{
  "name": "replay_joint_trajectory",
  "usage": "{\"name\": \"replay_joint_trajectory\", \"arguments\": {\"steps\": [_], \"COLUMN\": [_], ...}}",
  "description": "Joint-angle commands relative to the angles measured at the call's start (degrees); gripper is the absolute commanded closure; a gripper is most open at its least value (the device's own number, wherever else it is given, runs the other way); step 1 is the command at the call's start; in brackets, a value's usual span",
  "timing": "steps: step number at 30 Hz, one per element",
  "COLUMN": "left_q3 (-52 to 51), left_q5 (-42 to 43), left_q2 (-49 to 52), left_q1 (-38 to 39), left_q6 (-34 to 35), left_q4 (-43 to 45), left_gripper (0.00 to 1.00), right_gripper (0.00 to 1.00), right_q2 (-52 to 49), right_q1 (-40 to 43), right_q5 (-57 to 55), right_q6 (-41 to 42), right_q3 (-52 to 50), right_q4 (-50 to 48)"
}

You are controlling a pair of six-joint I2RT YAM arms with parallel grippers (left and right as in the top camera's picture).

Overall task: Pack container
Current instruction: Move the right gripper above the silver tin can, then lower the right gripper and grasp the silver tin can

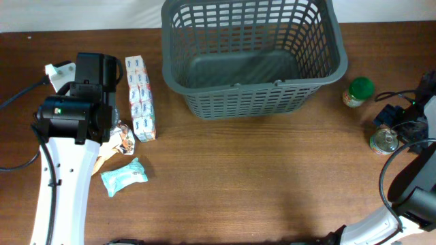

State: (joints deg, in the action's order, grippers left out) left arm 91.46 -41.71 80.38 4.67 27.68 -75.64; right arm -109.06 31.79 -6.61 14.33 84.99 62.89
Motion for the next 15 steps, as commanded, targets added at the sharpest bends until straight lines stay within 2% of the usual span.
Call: {"name": "replay_joint_trajectory", "arguments": {"steps": [1, 15], "left_q3": [0.20, 0.20], "left_q5": [0.59, 0.59], "left_q2": [0.15, 0.15], "left_q1": [-0.39, -0.39], "left_q6": [-0.09, -0.09], "left_q4": [0.09, 0.09], "left_gripper": [0.00, 0.00], "right_gripper": [0.01, 0.01], "right_q2": [-0.28, -0.35], "right_q1": [0.13, 0.15], "right_q5": [-1.79, 2.75], "right_q6": [-0.44, -3.80], "right_q3": [-0.52, -0.90], "right_q4": [-0.59, -4.46]}}
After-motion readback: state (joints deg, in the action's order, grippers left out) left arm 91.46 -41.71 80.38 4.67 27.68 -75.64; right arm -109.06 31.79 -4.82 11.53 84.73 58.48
